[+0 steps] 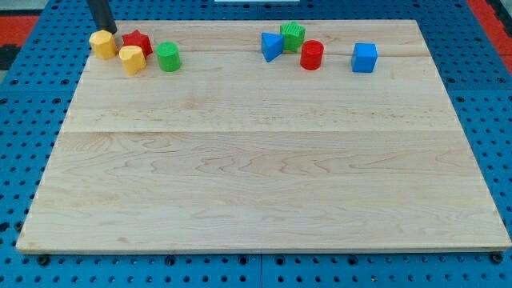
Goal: Point at green star
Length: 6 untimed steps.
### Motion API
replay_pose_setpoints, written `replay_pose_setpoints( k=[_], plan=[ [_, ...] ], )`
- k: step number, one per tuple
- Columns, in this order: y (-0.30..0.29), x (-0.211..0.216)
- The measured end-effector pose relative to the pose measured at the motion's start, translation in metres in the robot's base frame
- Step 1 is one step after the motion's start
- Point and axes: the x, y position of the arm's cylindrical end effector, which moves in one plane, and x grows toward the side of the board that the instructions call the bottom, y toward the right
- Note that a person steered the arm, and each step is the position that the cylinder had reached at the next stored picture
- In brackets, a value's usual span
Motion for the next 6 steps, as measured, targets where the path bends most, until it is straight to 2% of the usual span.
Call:
replay_pose_setpoints(
  k=[1, 2, 3, 4, 6],
  plan=[
    [0.0, 0.027],
    [0.001, -0.004],
    [0.054, -0.04],
    [0.112, -0.039],
    [0.278, -0.039]
  ],
)
